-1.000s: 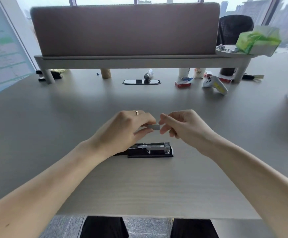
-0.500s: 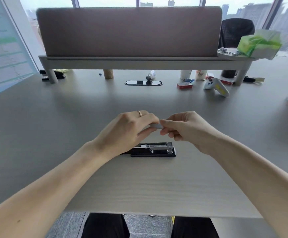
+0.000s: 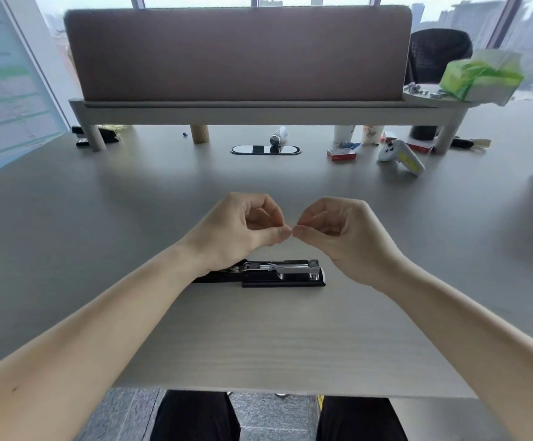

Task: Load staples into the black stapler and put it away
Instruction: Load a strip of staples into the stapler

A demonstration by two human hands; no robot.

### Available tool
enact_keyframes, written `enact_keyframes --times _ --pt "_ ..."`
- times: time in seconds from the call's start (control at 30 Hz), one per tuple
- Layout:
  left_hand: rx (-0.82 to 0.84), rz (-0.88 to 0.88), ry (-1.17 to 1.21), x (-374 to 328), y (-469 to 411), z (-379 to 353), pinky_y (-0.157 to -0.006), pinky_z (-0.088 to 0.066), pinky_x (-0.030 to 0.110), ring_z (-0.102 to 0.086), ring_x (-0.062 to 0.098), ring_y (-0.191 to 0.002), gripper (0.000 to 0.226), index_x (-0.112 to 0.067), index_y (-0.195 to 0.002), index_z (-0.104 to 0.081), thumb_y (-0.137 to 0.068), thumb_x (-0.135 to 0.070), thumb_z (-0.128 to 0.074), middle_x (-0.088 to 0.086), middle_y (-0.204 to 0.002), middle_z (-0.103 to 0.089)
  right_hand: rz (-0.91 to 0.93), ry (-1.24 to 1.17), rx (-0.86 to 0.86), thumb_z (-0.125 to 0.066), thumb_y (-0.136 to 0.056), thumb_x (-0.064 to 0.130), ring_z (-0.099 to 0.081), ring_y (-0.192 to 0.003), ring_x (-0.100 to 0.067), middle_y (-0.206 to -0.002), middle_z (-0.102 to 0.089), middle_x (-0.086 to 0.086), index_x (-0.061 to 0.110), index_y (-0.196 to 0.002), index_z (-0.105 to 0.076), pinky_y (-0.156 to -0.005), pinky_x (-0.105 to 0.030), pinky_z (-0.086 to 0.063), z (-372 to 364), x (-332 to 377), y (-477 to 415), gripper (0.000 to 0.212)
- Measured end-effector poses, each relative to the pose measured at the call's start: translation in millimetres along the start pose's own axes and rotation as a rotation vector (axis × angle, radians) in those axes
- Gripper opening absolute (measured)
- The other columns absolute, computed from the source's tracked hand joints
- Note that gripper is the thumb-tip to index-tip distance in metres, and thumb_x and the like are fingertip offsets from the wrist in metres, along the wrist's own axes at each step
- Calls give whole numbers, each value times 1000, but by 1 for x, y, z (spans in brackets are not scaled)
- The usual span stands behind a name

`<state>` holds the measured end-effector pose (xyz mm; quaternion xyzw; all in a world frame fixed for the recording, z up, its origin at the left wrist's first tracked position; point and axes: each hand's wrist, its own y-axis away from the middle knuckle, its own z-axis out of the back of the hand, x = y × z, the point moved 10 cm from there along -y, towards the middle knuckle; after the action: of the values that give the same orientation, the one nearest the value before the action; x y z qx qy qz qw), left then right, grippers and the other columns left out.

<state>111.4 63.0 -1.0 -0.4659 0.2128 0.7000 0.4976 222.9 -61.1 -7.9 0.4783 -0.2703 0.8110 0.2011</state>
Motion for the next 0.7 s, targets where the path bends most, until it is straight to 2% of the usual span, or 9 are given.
enact_keyframes --times 0.1,0.17,0.23,0.4,0.57,0.7 --pt "-21 -38 -35 -2 2 0 -95 -60 50 -79 29 -89 12 -10 -86 -73 -85 -13 -85 7 -89 -83 86 30 -2 -85 -86 17 -72 -70 -5 -85 -81 1 20 -84 -74 -70 -23 -54 2 3 7 11" --pt "-36 -75 -122 -4 5 1 -90 -62 48 -80 23 -84 11 -14 -86 -74 -85 -16 -86 1 -86 -83 156 100 -9 -83 -87 14 -75 -86 -8 -93 -81 4 22 -87 -72 -79 -28 -60 6 3 17 13" --pt "-32 -116 -199 -6 10 -1 -85 -63 44 -79 15 -80 9 -19 -85 -76 -86 -18 -85 -3 -83 -82 208 198 -21 -84 -84 16 -74 -95 -11 -98 -80 7 29 -87 -69 -85 -29 -60 11 0 31 21" --pt "-7 -173 -272 -6 21 -13 -79 -62 31 -78 11 -79 6 -18 -86 -78 -87 -16 -84 -5 -81 -81 296 324 -2 -87 -82 17 -71 -93 -6 -96 -78 11 22 -90 -72 -83 -15 -54 7 -4 48 18" --pt "-1 -199 -313 -11 25 -18 -66 -52 7 -77 5 -81 6 -17 -86 -79 -86 -17 -85 -7 -80 -81 305 376 22 -85 -85 16 -70 -90 -6 -90 -77 15 21 -91 -75 -80 -2 -44 3 -5 48 13" --pt "-3 -221 -345 -17 28 -21 -64 -48 3 -76 3 -81 6 -16 -86 -80 -86 -17 -86 -7 -79 -81 315 360 17 -85 -86 10 -71 -87 -7 -86 -78 12 18 -86 -76 -74 1 -41 3 -2 48 11"
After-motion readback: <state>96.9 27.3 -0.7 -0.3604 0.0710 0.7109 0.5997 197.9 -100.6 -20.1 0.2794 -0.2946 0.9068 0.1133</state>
